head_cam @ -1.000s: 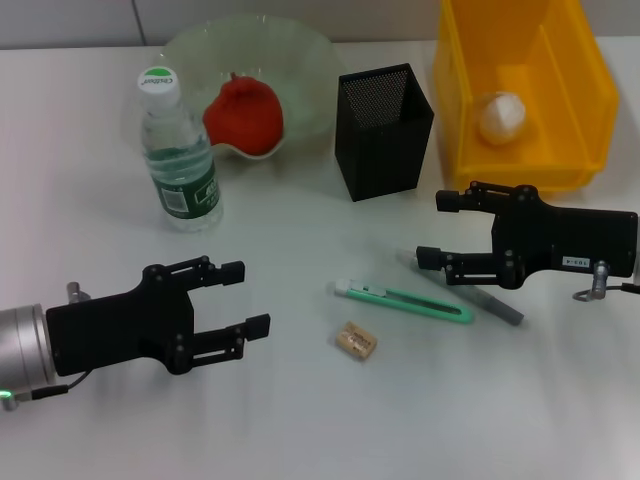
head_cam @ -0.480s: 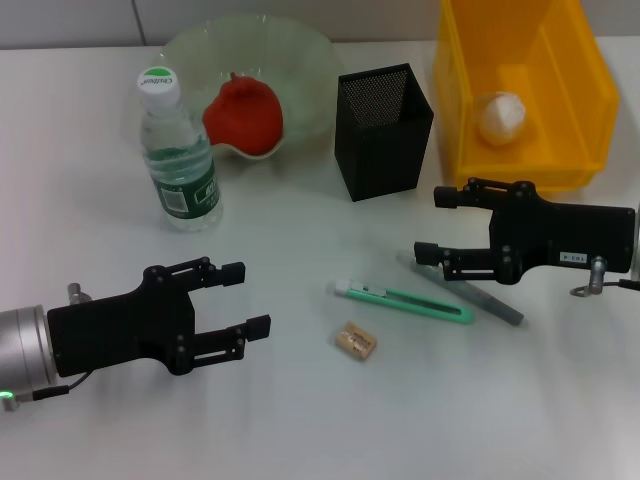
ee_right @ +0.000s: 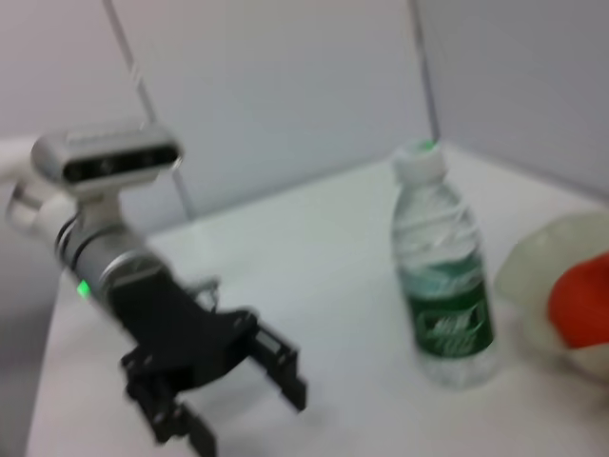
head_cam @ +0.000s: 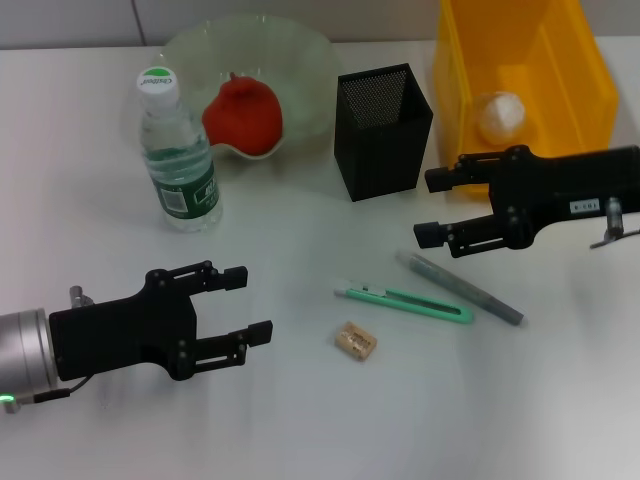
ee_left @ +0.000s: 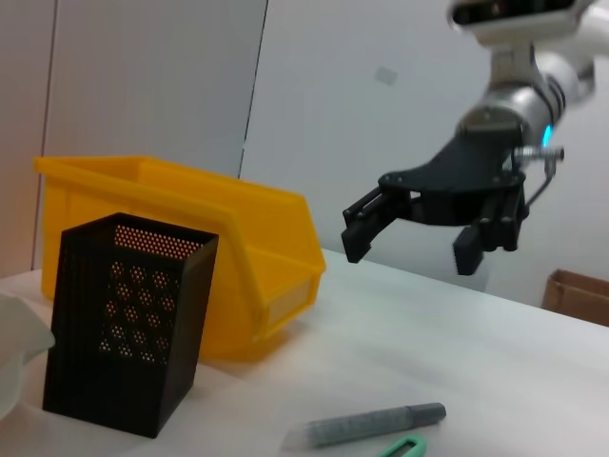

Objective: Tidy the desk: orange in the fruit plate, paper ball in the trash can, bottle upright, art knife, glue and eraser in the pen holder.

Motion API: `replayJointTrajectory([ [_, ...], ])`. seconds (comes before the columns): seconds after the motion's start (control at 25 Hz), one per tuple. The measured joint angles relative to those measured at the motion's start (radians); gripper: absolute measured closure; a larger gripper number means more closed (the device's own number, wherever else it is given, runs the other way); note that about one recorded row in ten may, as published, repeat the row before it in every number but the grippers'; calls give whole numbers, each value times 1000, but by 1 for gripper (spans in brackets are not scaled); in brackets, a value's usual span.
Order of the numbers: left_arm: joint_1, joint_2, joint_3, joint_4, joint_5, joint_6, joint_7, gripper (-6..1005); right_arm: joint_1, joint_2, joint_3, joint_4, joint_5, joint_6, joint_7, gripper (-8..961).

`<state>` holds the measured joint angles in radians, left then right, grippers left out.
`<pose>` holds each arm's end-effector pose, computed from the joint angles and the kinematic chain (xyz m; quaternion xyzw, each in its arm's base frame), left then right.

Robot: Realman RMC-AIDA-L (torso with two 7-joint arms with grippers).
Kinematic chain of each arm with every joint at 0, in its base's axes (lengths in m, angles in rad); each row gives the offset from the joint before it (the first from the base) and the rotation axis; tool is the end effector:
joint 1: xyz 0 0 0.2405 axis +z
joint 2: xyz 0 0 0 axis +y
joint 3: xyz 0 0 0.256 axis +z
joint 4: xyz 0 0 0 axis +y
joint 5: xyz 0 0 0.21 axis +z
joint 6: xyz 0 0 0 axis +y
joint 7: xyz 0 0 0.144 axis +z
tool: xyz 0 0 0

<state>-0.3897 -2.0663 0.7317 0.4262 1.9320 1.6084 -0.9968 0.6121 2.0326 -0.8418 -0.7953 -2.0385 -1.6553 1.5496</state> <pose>-0.3022 0.2600 -0.0339 -0.9393 -0.1711 -0.2731 0.1175 0.2212 0.3470 0.0159 -0.9696 0.1639 0.1742 0.0515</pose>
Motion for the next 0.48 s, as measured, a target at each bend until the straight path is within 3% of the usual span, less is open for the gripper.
replayJointTrajectory([
  [0.24, -1, 0, 0, 0, 14, 0, 1, 272, 147, -15, -56, -94, -170, -113, 174, 142],
  [0.48, 0, 1, 0, -7, 15, 1, -2, 274, 284, -4, -148, -100, -325, -142, 262, 141],
])
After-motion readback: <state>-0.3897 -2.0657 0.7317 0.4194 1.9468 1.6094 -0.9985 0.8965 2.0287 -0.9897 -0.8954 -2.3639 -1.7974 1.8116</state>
